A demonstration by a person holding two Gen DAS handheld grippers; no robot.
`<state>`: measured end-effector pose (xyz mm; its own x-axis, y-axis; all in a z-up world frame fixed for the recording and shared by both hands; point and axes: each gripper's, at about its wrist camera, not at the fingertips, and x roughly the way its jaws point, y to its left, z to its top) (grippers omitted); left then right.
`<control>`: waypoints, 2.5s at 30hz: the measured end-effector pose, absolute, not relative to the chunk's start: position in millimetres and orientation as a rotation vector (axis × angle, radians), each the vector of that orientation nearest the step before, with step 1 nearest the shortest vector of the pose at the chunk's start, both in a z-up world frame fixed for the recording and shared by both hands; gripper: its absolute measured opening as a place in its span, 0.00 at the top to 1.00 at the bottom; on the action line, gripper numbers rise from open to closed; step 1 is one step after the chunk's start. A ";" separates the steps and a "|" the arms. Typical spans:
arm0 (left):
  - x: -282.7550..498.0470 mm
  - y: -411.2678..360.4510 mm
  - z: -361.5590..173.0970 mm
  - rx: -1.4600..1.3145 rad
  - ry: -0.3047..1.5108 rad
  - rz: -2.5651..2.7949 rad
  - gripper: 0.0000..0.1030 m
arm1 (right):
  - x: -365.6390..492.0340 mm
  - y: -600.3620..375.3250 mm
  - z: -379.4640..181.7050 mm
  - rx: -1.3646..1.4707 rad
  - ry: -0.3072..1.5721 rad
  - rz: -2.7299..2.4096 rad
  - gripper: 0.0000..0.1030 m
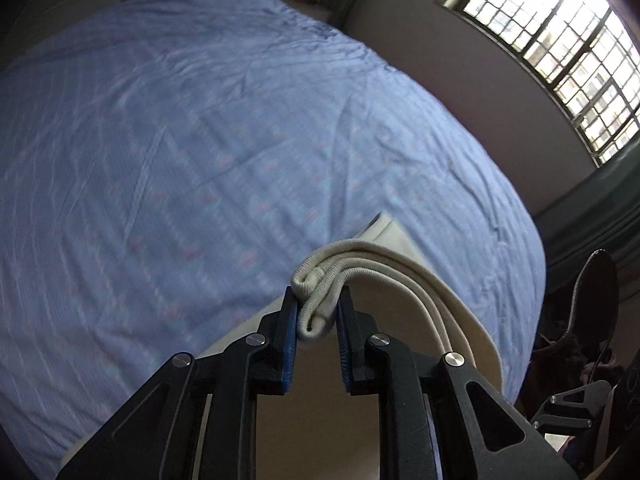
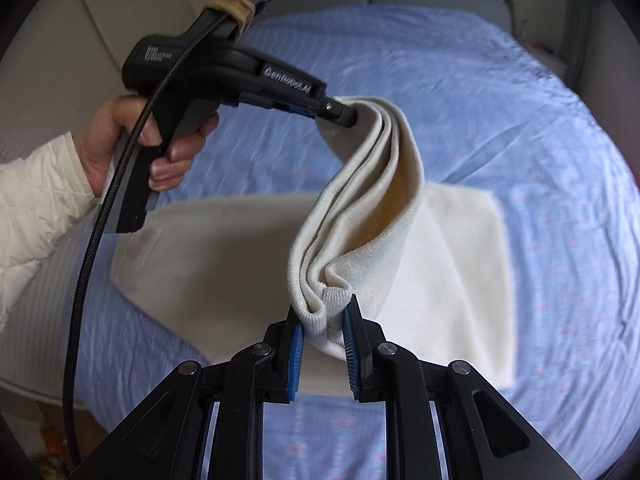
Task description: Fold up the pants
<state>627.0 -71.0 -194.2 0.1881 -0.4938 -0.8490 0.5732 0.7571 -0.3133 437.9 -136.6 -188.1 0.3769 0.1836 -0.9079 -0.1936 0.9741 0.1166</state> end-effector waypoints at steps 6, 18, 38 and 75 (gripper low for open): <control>604.0 -0.3 -218.5 0.111 1.191 -0.597 0.62 | 433.8 -100.4 -243.6 -0.005 1.390 0.294 0.70; 534.9 54.3 -270.4 -0.254 1.330 -0.620 0.49 | 439.3 -155.8 -261.7 0.150 1.452 0.219 0.69; 611.3 -1.3 -328.0 -0.396 1.345 -0.490 0.80 | 449.7 -114.8 -322.2 0.235 1.555 0.305 0.69; 425.4 229.7 -223.0 -0.337 1.110 0.113 0.10 | 482.7 -20.9 -213.0 0.155 1.380 0.400 0.34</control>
<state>425.4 229.7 -223.0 0.4445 -0.0776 -0.8924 -0.2558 0.9438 -0.2094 482.7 -20.9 -213.0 0.1351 0.3639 -0.9216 -0.1849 0.9231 0.3373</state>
